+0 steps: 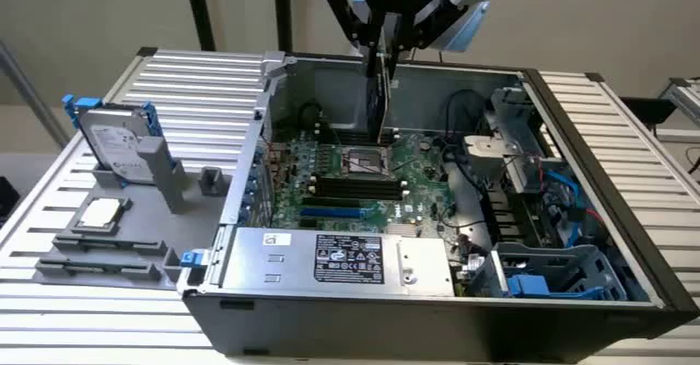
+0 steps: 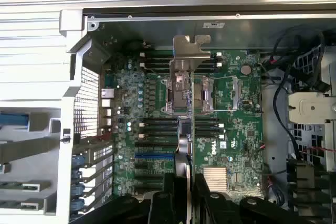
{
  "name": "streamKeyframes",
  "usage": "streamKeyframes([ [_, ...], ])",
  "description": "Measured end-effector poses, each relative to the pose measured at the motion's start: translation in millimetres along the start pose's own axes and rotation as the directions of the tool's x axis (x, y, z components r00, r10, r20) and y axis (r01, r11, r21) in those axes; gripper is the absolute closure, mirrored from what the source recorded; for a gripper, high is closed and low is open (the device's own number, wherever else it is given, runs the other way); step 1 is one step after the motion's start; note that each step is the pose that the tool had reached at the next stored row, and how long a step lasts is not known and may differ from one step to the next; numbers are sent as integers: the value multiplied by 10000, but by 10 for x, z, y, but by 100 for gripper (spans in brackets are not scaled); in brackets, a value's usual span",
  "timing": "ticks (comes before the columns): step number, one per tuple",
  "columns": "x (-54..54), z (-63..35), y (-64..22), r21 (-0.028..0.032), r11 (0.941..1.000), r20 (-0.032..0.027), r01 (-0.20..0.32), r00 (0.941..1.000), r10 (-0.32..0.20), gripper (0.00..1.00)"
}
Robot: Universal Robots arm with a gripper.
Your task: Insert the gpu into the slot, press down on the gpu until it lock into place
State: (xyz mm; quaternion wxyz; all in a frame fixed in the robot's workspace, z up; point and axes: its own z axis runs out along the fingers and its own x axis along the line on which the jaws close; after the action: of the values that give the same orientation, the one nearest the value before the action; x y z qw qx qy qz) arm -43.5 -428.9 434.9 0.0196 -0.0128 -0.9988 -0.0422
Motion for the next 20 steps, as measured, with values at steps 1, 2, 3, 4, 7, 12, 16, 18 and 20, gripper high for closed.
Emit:
streamKeyframes([
  [1, 0, 0, 0, -1, 10000, 0, 1, 10000, -1, 74],
  [2, -1, 0, 0, -3, 10000, 0, 0, 10000, 0, 74],
  [3, -1, 0, 0, -5, 10000, 0, 0, 10000, 0, 74],
  [4, -2, 0, 0, -6, 10000, 0, 1, 10000, -1, 74],
  [7, -2, 0, 0, -8, 10000, 0, 1, 10000, -1, 74],
  [12, -4, 0, 0, -13, 10000, 0, 1, 10000, -1, 74],
  [16, -4, 1, 0, -6, 9997, -19, 226, 9997, -226, 74],
  [18, -4, 3, 0, 10, 9982, -51, 596, 9982, -595, 74],
  [20, -4, 5, 0, 21, 9955, -82, 952, 9954, -952, 74],
])
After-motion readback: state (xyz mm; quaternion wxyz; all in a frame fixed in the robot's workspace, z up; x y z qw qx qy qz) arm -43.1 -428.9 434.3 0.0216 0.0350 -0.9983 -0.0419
